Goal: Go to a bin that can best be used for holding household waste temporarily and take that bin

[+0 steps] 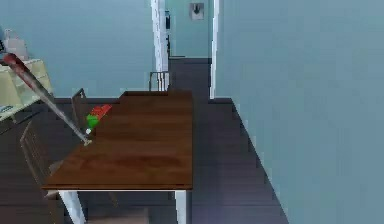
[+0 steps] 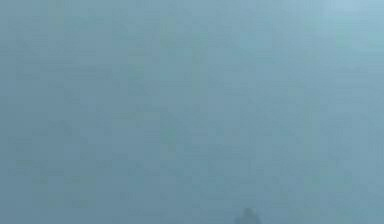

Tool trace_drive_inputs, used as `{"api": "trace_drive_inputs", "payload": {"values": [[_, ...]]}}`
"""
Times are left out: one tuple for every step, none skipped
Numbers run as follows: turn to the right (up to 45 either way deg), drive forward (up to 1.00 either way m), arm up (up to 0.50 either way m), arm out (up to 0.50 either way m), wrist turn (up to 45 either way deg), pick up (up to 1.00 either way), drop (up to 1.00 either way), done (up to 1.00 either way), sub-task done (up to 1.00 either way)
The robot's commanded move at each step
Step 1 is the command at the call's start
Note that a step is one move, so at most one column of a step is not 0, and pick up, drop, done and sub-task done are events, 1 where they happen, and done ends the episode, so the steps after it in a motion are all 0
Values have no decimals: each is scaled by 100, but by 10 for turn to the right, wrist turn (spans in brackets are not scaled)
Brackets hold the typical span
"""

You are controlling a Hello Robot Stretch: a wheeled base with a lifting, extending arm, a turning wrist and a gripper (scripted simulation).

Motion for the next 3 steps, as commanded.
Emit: {"api": "trace_drive_inputs", "payload": {"values": [[-450, 0, 0, 0, 0, 0, 0, 0, 0], [-450, 0, 0, 0, 0, 0, 0, 0, 0], [-450, 0, 0, 0, 0, 0, 0, 0, 0]]}}
